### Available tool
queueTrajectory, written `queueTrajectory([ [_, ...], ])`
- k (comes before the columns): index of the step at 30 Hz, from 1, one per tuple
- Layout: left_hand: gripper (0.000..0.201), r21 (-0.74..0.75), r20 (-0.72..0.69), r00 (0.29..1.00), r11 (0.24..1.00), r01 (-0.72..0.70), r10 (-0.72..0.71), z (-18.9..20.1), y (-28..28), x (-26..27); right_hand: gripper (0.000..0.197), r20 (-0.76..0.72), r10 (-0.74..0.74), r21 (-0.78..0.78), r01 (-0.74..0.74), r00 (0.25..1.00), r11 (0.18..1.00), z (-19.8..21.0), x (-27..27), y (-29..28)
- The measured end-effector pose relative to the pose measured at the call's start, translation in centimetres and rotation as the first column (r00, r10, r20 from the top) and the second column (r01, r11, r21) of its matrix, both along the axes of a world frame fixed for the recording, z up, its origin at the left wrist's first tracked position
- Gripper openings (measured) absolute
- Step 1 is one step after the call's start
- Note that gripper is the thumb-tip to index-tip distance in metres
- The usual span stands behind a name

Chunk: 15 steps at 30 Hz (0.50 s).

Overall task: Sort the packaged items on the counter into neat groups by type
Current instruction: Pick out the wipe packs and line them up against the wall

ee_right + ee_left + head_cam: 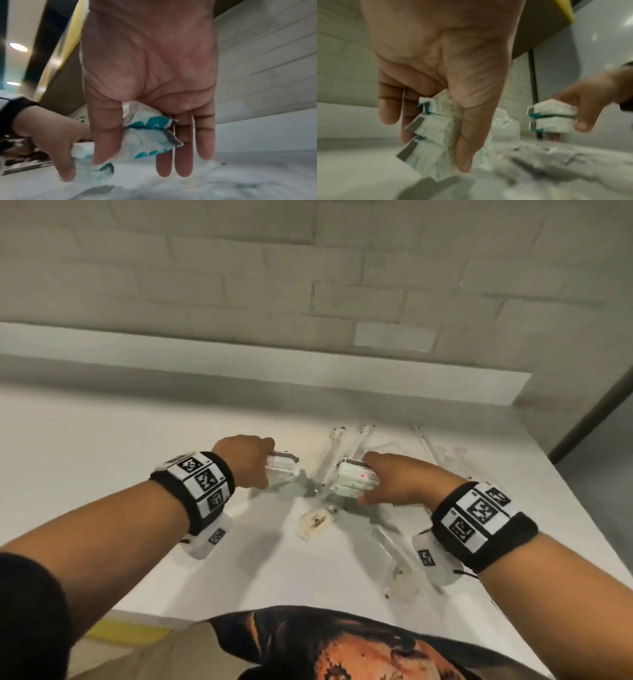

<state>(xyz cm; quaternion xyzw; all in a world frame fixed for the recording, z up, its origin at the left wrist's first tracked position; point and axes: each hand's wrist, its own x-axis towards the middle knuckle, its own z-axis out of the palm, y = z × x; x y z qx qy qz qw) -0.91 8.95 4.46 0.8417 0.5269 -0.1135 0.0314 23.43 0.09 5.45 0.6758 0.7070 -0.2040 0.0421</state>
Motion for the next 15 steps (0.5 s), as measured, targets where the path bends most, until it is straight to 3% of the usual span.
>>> queueTrajectory([
  [2,0.051,-0.094,-0.016,1.000,0.996,-0.012,0.011,-1.5,1.0,-3.3,0.046,0.001,0.093,-0.025,-0.093,0.996,0.995,-1.1,-4.7,2.7],
  [4,0.057,-0.179,0.079,0.997,0.984,-0.007,0.021,-2.8,1.6,-5.2,0.046,0.047,0.129,-0.028,-0.128,0.991,0.991,-1.9,-8.1,4.8],
  [7,0.058,-0.197,0.244,0.970,0.979,0.047,0.003,-3.4,2.9,-7.5,0.045,0.167,0.045,0.008,-0.047,0.985,0.999,-3.1,-10.6,7.7],
  [11,0.042,-0.201,0.263,0.965,0.977,0.071,-0.016,-3.1,5.6,-9.4,0.068,0.263,-0.112,0.019,0.111,0.958,0.994,-3.2,-9.8,9.5],
  [13,0.038,-0.270,0.273,0.961,0.962,0.043,0.034,-3.1,7.5,-10.3,0.078,0.245,-0.122,0.091,0.102,0.962,0.991,-2.9,-10.2,9.8],
  [15,0.035,-0.312,0.298,0.952,0.950,0.023,0.075,-3.3,9.1,-11.1,0.072,0.153,-0.062,0.164,0.036,0.986,0.986,-2.5,-11.9,9.7],
])
